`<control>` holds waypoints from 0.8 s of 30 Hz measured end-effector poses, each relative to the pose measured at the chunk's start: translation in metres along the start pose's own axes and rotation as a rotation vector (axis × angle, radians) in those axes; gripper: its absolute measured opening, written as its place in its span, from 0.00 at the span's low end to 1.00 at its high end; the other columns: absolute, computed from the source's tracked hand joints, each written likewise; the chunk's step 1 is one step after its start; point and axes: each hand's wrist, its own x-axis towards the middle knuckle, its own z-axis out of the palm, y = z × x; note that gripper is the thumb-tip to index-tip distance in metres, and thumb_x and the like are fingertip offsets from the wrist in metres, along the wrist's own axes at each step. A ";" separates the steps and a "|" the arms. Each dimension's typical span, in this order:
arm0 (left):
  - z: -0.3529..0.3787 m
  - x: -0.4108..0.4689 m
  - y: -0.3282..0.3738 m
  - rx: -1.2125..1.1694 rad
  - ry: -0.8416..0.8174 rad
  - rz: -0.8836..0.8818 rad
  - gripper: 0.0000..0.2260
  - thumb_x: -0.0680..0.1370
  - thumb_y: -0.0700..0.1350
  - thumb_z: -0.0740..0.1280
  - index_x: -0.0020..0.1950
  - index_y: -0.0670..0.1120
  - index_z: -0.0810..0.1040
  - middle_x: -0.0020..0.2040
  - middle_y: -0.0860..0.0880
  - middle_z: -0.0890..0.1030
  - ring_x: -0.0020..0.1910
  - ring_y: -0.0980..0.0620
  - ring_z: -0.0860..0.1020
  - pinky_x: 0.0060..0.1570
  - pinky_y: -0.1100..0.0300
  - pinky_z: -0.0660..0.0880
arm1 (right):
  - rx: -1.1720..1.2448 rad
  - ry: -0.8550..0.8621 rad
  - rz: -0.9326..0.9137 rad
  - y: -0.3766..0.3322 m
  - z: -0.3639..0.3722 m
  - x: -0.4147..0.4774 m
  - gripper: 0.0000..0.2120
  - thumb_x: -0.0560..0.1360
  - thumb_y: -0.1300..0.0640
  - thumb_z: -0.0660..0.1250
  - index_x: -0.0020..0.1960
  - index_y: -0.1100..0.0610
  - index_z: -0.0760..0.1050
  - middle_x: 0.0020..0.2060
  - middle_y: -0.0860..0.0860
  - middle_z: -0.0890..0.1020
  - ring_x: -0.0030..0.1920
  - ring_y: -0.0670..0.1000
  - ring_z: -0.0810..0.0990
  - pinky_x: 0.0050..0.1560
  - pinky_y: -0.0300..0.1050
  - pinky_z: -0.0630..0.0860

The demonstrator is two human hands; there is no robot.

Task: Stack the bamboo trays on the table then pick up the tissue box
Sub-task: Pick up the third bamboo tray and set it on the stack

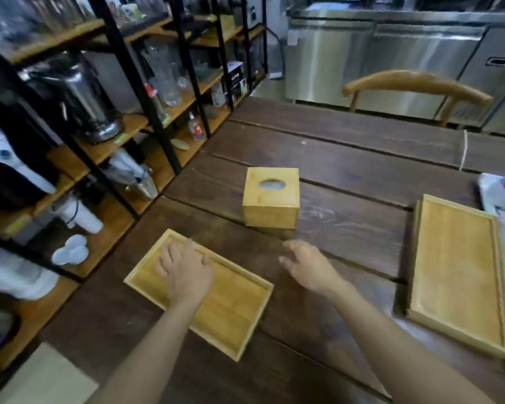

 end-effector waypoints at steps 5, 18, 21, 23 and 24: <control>-0.004 -0.010 -0.067 -0.391 -0.117 -0.539 0.39 0.77 0.49 0.66 0.78 0.46 0.42 0.79 0.43 0.38 0.78 0.43 0.43 0.75 0.47 0.49 | -0.057 -0.198 0.022 -0.049 0.054 0.013 0.29 0.76 0.46 0.58 0.73 0.56 0.55 0.73 0.55 0.63 0.72 0.56 0.60 0.70 0.55 0.59; -0.037 -0.004 -0.062 -1.136 -0.632 -0.981 0.12 0.72 0.48 0.69 0.51 0.44 0.74 0.49 0.39 0.78 0.46 0.39 0.75 0.59 0.43 0.65 | 0.398 -0.237 0.510 -0.105 0.092 0.023 0.27 0.71 0.49 0.66 0.66 0.60 0.65 0.64 0.61 0.71 0.63 0.62 0.70 0.63 0.58 0.71; -0.045 -0.001 -0.074 -1.044 -0.677 -0.940 0.08 0.74 0.45 0.68 0.41 0.43 0.71 0.41 0.42 0.76 0.39 0.42 0.73 0.59 0.46 0.64 | 0.468 -0.206 0.549 -0.109 0.093 0.023 0.27 0.73 0.50 0.66 0.66 0.62 0.65 0.64 0.61 0.73 0.62 0.62 0.72 0.62 0.57 0.72; -0.041 -0.002 -0.083 -1.009 -0.685 -0.889 0.04 0.76 0.41 0.65 0.44 0.42 0.73 0.44 0.41 0.77 0.40 0.42 0.75 0.57 0.45 0.70 | 0.521 -0.219 0.565 -0.110 0.095 0.022 0.28 0.74 0.50 0.64 0.68 0.63 0.61 0.66 0.61 0.70 0.64 0.62 0.70 0.63 0.55 0.70; -0.038 -0.002 -0.087 -1.020 -0.677 -0.863 0.02 0.78 0.39 0.63 0.46 0.41 0.73 0.45 0.41 0.78 0.41 0.41 0.76 0.52 0.44 0.74 | 0.556 -0.226 0.576 -0.110 0.096 0.021 0.29 0.75 0.50 0.63 0.70 0.63 0.59 0.68 0.60 0.68 0.65 0.62 0.69 0.64 0.55 0.70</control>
